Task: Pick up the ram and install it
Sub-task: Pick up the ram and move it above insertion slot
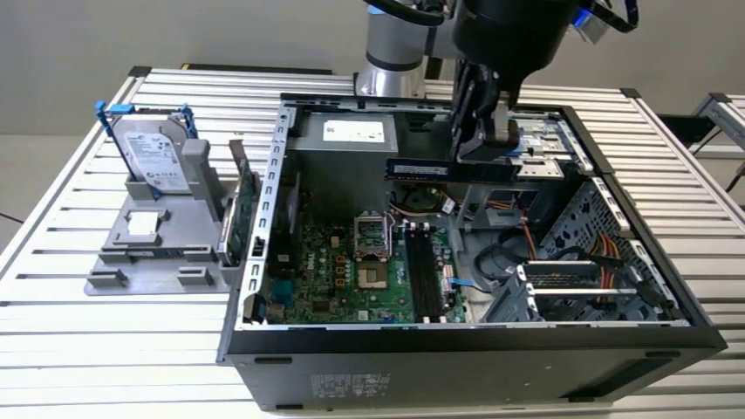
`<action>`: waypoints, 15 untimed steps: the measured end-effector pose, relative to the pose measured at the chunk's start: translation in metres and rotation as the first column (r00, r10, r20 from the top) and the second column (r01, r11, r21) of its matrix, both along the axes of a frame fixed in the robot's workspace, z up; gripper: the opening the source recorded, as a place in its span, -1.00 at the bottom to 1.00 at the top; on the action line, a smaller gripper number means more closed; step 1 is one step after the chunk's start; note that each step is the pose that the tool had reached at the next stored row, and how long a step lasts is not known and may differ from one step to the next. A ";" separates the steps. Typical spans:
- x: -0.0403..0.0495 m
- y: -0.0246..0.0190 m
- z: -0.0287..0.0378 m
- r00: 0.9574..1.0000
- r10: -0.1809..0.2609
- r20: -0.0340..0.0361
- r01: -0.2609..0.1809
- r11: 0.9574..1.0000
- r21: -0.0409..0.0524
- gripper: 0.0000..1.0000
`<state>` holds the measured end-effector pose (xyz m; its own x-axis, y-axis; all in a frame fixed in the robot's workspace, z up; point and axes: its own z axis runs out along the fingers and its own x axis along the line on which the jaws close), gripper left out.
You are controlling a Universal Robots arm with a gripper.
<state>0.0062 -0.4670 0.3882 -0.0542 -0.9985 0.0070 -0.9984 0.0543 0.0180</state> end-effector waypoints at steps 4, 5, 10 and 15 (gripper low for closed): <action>0.0031 0.0000 0.0000 1.000 -0.001 0.000 0.001 1.000 0.000 -1.00; 0.0035 0.0000 0.0000 1.000 -0.001 0.000 0.001 1.000 0.000 -1.00; 0.0040 0.0000 0.0000 1.000 -0.001 0.000 0.001 1.000 0.000 -1.00; 0.0041 0.0000 0.0000 1.000 -0.001 0.000 0.001 1.000 0.000 -1.00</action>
<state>0.0103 -0.4670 0.3882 -0.0547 -0.9985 0.0070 -0.9983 0.0548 0.0180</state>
